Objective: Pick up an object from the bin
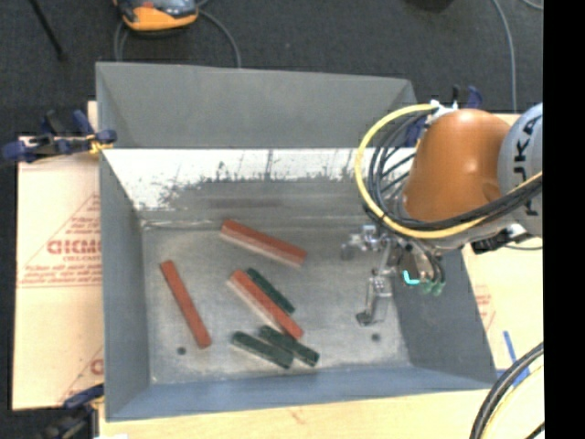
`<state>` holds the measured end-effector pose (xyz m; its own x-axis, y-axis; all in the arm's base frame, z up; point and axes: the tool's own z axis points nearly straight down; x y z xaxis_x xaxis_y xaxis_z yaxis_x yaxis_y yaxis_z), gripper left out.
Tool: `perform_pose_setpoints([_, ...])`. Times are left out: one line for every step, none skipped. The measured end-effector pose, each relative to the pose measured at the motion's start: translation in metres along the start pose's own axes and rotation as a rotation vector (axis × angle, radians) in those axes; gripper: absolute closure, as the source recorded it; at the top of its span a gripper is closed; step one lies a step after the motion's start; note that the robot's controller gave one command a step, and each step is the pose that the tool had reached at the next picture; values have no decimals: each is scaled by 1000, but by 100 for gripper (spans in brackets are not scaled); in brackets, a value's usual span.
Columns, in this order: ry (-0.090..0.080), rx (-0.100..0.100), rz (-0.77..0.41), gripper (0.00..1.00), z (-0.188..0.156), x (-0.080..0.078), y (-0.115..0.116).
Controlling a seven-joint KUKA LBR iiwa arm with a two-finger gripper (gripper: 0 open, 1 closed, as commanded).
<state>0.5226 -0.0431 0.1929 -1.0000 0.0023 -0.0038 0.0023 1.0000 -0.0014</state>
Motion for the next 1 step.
perform_pose_setpoints([0, 0, -1, 0, 0, 0, 0])
